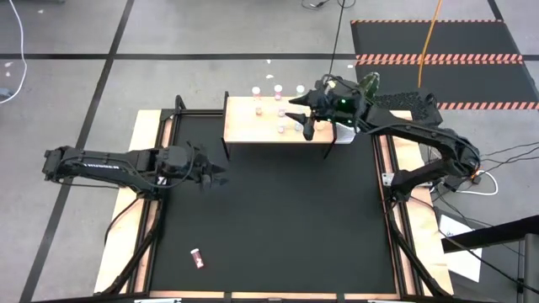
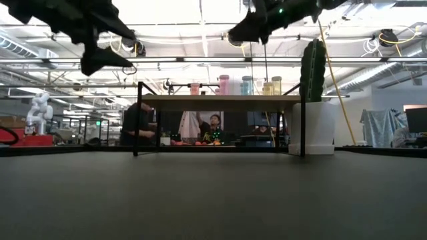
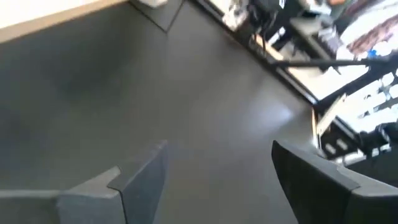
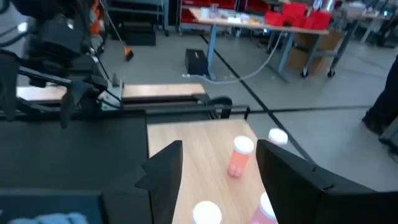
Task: Pick and place medicine bottles onto shelf by color
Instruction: Put the red pill bottle on the shelf aligned with the other red pill bottles
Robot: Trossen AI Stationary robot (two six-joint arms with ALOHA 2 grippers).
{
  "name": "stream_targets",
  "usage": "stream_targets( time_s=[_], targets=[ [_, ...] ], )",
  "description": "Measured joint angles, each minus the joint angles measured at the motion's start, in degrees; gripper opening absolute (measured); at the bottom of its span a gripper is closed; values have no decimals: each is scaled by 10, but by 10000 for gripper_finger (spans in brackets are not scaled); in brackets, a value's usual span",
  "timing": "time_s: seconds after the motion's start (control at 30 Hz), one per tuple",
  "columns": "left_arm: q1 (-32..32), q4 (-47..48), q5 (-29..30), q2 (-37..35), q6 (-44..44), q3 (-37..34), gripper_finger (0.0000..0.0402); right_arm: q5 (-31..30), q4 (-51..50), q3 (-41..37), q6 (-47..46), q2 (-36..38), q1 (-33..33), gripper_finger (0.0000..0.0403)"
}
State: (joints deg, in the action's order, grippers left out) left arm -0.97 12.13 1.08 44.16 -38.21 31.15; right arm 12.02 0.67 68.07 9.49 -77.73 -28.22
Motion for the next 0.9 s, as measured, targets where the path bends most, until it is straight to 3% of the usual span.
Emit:
stream_targets(
  time_s=[0.2, 0.33, 0.5, 0.7, 0.77, 0.9],
  targets=[
    [40, 151, 8, 0, -4, 81, 265, 0, -22, 0, -8, 37, 20, 200],
    [95, 235, -4, -1, -87, 102, 231, 0, -31, 0, -45, 52, 44, 194],
    [221, 322, -51, 15, -328, 64, 199, -4, -29, -4, -92, 56, 95, 190],
    [343, 262, -93, 53, -782, 21, 187, -85, -27, -33, -127, 56, 154, 190],
    [375, 217, -111, 73, -866, 12, 186, -104, -27, -43, -139, 56, 166, 190],
    [429, 156, -111, 137, -954, 4, 192, -107, -26, -61, -160, 56, 178, 189]
  ],
)
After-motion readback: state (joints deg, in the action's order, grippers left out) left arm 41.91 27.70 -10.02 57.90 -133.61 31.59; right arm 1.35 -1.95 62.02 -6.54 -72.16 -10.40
